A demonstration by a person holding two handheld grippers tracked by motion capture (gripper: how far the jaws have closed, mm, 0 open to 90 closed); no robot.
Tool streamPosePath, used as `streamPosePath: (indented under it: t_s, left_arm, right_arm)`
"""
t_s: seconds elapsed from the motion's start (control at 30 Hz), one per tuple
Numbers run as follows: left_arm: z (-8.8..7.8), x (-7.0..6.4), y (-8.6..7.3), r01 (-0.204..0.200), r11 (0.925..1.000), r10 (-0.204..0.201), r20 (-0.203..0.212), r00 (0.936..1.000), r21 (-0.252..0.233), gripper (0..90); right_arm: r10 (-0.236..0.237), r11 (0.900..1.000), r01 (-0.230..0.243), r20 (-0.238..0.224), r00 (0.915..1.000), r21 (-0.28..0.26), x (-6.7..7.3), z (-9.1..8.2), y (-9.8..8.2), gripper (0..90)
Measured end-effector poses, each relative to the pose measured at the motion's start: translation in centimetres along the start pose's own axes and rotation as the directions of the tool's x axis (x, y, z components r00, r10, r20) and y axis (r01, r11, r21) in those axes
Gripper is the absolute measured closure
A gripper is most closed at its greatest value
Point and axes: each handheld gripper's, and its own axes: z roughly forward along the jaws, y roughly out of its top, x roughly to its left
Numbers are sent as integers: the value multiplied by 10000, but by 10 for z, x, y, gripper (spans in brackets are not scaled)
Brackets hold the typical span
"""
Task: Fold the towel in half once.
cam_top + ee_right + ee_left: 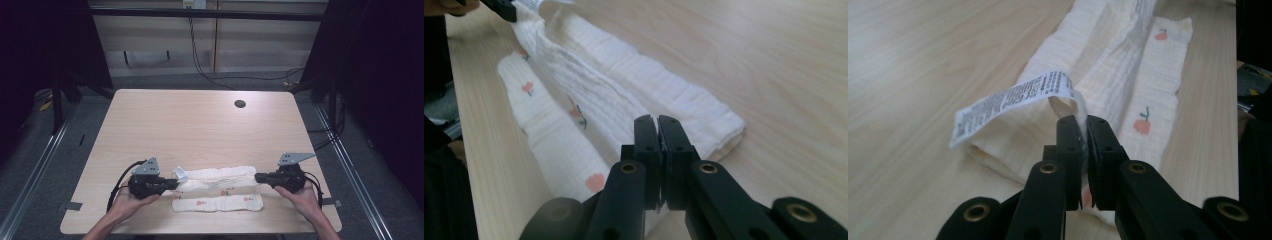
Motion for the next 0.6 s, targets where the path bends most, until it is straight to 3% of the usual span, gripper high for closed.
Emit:
streamPosePath:
  t_s: [0.17, 0.43, 0.6]
  left_arm:
    - [8, -5, -9, -351, 9980, 341, 201, 9992, 521, 845]
    - [9, -19, -14, -685, 9941, 651, 419, 9970, 844, 827]
    - [12, -25, -16, -1019, 9879, 953, 609, 9936, 1167, 784]
  right_arm:
    - [-95, 9979, 91, 59, 9999, 634, 3, 8, -14, 872]
    - [-196, 9949, 216, -216, 9996, 989, 12, 7, -27, 858]
    - [-243, 9928, 256, -121, 9996, 1166, 18, 7, -31, 818]
